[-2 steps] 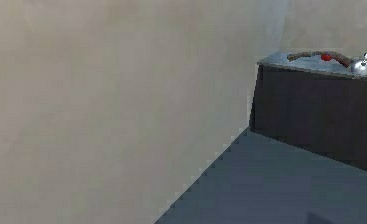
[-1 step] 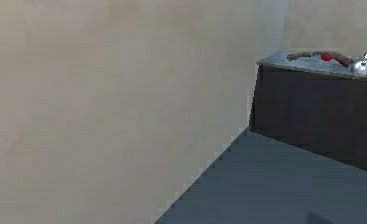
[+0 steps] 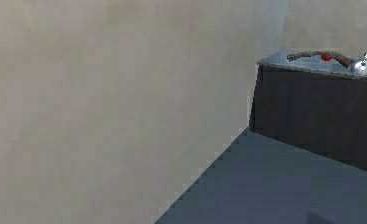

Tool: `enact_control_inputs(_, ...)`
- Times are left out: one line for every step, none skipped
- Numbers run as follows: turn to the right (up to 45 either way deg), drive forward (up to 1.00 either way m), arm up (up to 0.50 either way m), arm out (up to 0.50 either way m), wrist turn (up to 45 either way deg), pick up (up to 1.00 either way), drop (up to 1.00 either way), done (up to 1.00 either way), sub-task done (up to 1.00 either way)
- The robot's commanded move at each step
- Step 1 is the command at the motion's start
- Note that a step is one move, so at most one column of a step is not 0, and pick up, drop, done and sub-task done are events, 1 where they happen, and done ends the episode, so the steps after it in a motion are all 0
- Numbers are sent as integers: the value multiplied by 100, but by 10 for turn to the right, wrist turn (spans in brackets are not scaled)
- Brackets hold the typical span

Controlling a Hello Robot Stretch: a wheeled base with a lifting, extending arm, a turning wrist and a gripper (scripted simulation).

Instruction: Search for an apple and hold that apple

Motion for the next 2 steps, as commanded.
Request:
enact_control_inputs(0,0,-28,0,0,0,0,0,0)
enact_control_inputs(0,0,0,0,0,100,0,0,0)
